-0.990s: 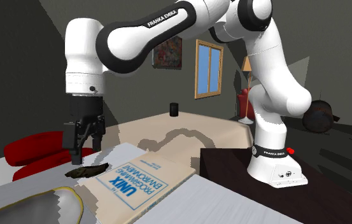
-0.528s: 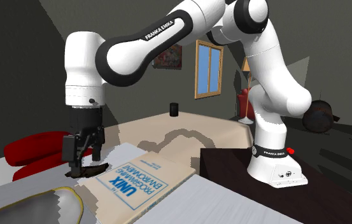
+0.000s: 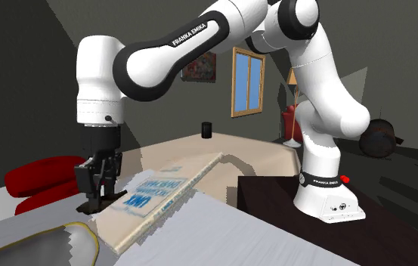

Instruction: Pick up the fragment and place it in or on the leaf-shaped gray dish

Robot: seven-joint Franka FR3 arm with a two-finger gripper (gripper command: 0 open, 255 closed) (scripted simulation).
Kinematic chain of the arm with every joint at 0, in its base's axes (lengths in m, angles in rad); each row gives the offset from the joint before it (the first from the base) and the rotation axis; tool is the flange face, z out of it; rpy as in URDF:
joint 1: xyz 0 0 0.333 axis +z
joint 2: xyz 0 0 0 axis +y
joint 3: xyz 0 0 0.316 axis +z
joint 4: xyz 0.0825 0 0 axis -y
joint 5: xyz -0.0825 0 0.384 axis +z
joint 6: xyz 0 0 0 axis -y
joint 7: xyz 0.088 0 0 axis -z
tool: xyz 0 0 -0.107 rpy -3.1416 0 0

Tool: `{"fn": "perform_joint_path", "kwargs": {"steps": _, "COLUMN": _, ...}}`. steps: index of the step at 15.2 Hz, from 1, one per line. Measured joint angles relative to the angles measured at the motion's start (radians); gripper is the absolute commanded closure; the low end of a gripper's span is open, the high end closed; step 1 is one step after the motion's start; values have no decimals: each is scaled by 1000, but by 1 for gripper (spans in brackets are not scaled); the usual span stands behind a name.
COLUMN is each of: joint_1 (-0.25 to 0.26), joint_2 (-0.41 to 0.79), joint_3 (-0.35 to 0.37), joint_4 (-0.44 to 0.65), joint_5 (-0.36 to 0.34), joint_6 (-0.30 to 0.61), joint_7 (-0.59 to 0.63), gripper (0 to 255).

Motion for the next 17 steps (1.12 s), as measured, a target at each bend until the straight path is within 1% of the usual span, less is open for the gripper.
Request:
{"fn": "perform_joint_path", "kwargs": {"steps": 7, "joint_1": -1, "joint_2": -9, "joint_3": -2, "joint_4": 3, "joint_5": -1, "joint_6": -1, "joint_7": 3, "gripper": 255}}
{"fn": "perform_joint_path", "kwargs": {"steps": 11, "joint_1": -1, "joint_2": -17, "joint_3": 0, "joint_4": 12, "joint_5": 2, "joint_6": -34, "joint_7": 1, "gripper": 255}}
{"fn": "perform_joint_path", "kwargs": {"steps": 12, "joint_1": -1, "joint_2": -18, "joint_3": 1, "joint_4": 13, "joint_5": 2, "joint_6": -34, "joint_7": 1, "gripper": 0}}
{"fn": "perform_joint_path", "kwargs": {"steps": 13, "joint_1": -1, "joint_2": -18, "joint_3": 1, "joint_4": 12, "joint_5": 2, "joint_6": -34, "joint_7": 1, "gripper": 0}}
{"fn": "perform_joint_path", "kwargs": {"steps": 14, "joint_1": 20, "joint_2": -4, "joint_3": -8, "joint_4": 43, "joint_5": -34, "joint_6": -50, "joint_7": 14, "gripper": 0}}
{"fn": "perform_joint_path", "kwargs": {"steps": 16, "joint_1": 80, "joint_2": 25, "joint_3": -30, "joint_4": 109, "joint_5": -148, "joint_6": -84, "joint_7": 42, "gripper": 0}}
{"fn": "perform_joint_path", "kwargs": {"steps": 17, "joint_1": 92, "joint_2": 35, "joint_3": -36, "joint_4": 125, "joint_5": -174, "joint_6": -90, "joint_7": 47, "gripper": 0}}
